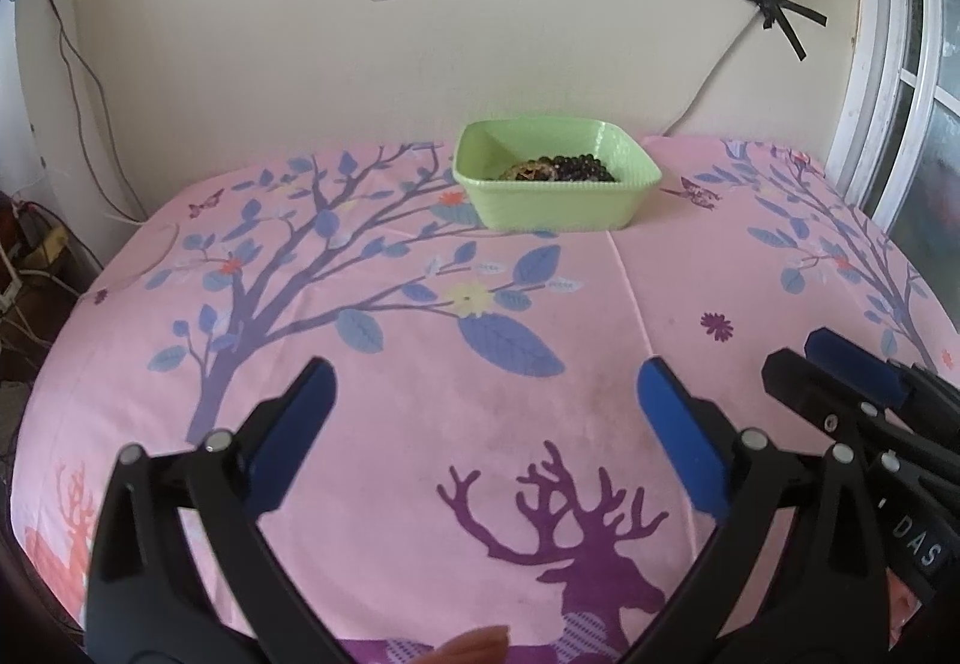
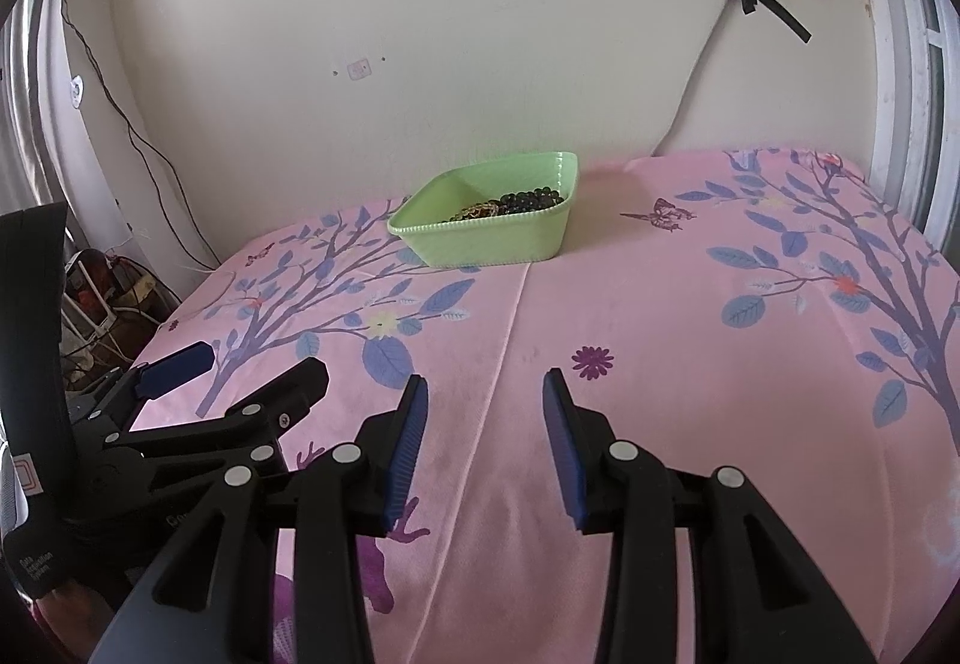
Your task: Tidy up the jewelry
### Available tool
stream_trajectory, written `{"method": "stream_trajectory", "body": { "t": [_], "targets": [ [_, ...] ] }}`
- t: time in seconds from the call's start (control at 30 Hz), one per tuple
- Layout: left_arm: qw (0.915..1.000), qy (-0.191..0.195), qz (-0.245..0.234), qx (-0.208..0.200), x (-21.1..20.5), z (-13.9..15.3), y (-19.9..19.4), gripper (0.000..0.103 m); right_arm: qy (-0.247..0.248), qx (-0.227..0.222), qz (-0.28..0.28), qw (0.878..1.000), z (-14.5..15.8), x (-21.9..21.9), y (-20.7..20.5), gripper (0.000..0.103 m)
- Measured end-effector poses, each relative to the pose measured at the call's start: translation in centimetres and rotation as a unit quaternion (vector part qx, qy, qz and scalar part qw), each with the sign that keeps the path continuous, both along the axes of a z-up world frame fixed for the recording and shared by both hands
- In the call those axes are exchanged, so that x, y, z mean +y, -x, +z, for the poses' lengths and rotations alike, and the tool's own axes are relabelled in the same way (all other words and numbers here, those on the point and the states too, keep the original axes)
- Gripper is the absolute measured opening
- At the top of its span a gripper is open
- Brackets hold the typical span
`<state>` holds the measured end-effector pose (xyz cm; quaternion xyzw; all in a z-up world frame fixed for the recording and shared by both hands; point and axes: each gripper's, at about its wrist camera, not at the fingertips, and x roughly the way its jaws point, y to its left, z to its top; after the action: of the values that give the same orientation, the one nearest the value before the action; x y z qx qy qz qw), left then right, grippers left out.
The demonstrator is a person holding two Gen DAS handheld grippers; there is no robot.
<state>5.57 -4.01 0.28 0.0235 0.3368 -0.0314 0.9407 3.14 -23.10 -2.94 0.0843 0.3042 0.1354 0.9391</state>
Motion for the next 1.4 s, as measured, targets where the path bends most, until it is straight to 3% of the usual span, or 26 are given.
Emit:
{"method": "stream_trajectory", "body": {
  "t": [1.4],
  "targets": [
    [1.0,-0.003,0.002,0.001,0.2,-0.17,0.04,0.097,-0.001,0.001,0.001,1.0,-0.05,0.33,0.05,0.013]
  ]
}}
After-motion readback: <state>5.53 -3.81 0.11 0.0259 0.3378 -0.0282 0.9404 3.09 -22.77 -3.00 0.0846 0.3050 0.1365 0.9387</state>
